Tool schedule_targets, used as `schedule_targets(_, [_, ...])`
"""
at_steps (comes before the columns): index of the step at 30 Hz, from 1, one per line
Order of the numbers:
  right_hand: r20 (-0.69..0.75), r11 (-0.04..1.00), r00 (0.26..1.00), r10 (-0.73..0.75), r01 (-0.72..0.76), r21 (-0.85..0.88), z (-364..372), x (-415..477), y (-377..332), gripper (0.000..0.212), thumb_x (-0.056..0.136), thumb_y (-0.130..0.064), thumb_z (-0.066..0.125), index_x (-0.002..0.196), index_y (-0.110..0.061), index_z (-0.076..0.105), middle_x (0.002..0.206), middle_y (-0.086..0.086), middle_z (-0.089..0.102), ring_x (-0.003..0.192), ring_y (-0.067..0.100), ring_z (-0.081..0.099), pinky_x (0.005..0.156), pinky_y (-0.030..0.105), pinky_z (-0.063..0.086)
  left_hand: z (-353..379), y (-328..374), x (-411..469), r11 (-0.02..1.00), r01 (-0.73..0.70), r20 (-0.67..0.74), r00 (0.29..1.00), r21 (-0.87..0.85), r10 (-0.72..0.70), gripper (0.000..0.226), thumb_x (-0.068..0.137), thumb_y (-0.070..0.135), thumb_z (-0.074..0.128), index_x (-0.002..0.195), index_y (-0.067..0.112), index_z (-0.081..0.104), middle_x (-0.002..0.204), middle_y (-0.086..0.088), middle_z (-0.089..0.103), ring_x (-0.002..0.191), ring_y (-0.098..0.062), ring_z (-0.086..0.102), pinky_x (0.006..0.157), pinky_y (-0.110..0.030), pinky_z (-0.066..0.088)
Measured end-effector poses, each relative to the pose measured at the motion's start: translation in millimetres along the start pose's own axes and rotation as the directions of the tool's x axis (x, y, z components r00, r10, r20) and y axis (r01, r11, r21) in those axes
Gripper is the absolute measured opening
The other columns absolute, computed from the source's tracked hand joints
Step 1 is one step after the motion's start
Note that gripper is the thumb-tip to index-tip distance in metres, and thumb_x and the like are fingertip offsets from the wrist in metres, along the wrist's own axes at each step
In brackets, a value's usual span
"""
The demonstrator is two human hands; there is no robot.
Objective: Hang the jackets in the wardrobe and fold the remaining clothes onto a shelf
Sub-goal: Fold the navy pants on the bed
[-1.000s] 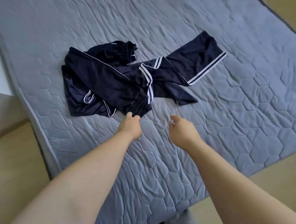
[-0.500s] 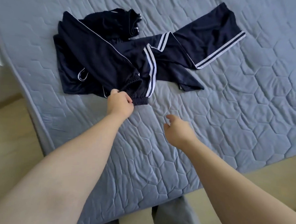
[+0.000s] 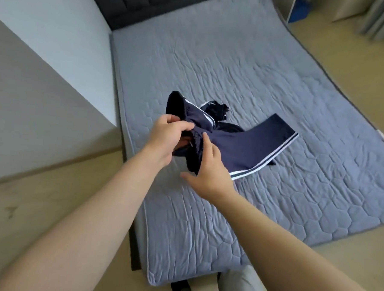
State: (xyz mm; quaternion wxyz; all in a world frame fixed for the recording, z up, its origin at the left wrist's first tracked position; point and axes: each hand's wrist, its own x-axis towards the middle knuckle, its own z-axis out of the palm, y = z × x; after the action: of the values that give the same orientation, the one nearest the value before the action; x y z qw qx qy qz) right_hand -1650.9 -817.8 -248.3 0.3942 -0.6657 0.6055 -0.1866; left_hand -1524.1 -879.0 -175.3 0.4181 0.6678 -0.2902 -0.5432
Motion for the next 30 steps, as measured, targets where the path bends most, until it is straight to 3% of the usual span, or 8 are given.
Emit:
schedule_targets(5, [-0.366, 0.996, 0.930, -0.032, 0.062, 0.070, -21, -25, -78, 0.054, 0.105, -0.022, 0.043, 0.155, -0.032, 0.025, 0.145, 0.001, 0.044, 0.104, 0.026, 0.061, 0.077, 0.038, 0.048, -47, 67, -52, 0.983, -0.126, 0.173, 0.974, -0.136, 0.149, 0.075, 0.091, 0.000, 0.065, 0.151, 0.034, 0.038, 0.125, -0.007, 0.066, 0.104, -0.027, 0.072, 0.084, -0.040, 0.062])
schedule_targets(9, [-0.523, 0.949, 0.852, -0.020, 0.181, 0.259, -77, -28, -139, 0.021, 0.104, -0.023, 0.046, 0.124, -0.030, 0.042, 0.099, -0.007, 0.063, 0.090, 0.021, 0.063, 0.062, 0.028, 0.042, -87, 118, -80, 0.957, -0.292, 0.297, 0.913, 0.003, 0.278, 0.071, 0.093, 0.014, 0.070, 0.150, 0.046, 0.041, 0.126, 0.000, 0.066, 0.096, -0.028, 0.075, 0.077, -0.035, 0.063])
schedule_targets(12, [-0.624, 0.940, 0.770, -0.133, 0.298, 0.167, -123, -31, -186, 0.014, 0.104, -0.024, 0.049, 0.117, -0.029, 0.049, 0.097, -0.016, 0.059, 0.090, 0.009, 0.056, 0.070, 0.018, 0.040, -107, 154, -99, 0.891, -0.432, 0.408, 0.845, 0.143, 0.344, 0.062, 0.091, 0.029, 0.075, 0.145, 0.042, 0.049, 0.123, -0.003, 0.068, 0.082, -0.029, 0.076, 0.071, -0.034, 0.062])
schedule_targets(18, [-0.687, 0.911, 0.645, -0.335, 0.408, -0.060, -199, -49, -270, 0.021, 0.102, -0.030, 0.051, 0.119, -0.021, 0.061, 0.104, -0.008, 0.063, 0.099, 0.013, 0.057, 0.085, 0.026, 0.039, -137, 215, -124, 0.470, -0.783, 0.590, 0.618, 0.407, 0.520, 0.103, 0.079, 0.013, 0.082, 0.156, 0.046, 0.022, 0.088, -0.007, 0.072, 0.073, -0.015, 0.075, 0.070, -0.031, 0.063])
schedule_targets(22, [-0.646, 0.895, 0.652, -0.396, 0.431, -0.114, -233, -72, -300, 0.018, 0.100, -0.036, 0.054, 0.108, -0.022, 0.064, 0.093, -0.011, 0.067, 0.092, 0.016, 0.064, 0.076, 0.031, 0.049, -134, 244, -133, 0.119, -0.812, 0.568, 0.496, 0.572, 0.656, 0.097, 0.069, 0.041, 0.085, 0.151, 0.046, 0.034, 0.126, 0.006, 0.049, 0.109, -0.011, 0.055, 0.098, -0.034, 0.051])
schedule_targets(25, [-0.623, 0.873, 0.662, -0.416, 0.483, -0.069, -254, -95, -314, 0.023, 0.098, -0.042, 0.056, 0.103, -0.024, 0.069, 0.094, -0.005, 0.073, 0.092, 0.013, 0.069, 0.086, 0.041, 0.057, -122, 249, -132, 0.206, -0.879, 0.588, 0.446, 0.430, 0.675, 0.108, 0.063, 0.039, 0.090, 0.153, 0.041, 0.030, 0.148, 0.008, 0.032, 0.140, -0.017, 0.032, 0.117, -0.040, 0.033])
schedule_targets(28, [-0.582, 0.863, 0.697, -0.419, 0.506, -0.015, -273, -118, -321, 0.023, 0.098, -0.044, 0.057, 0.100, -0.026, 0.072, 0.094, -0.005, 0.076, 0.093, 0.015, 0.072, 0.089, 0.043, 0.059, -106, 249, -135, 0.428, -0.880, 0.745, 0.424, 0.206, 0.515, 0.117, 0.066, 0.027, 0.092, 0.158, 0.040, 0.021, 0.153, 0.018, 0.041, 0.141, -0.009, 0.041, 0.114, -0.036, 0.040])
schedule_targets(30, [-0.559, 0.881, 0.723, -0.406, 0.473, -0.029, -284, -134, -321, 0.026, 0.099, -0.047, 0.056, 0.098, -0.027, 0.072, 0.094, -0.002, 0.076, 0.091, 0.018, 0.073, 0.087, 0.043, 0.060, -93, 246, -139, 0.408, -0.892, 0.772, 0.397, 0.196, 0.496, 0.116, 0.068, 0.027, 0.091, 0.158, 0.041, 0.019, 0.152, 0.019, 0.045, 0.139, -0.008, 0.044, 0.111, -0.032, 0.043])
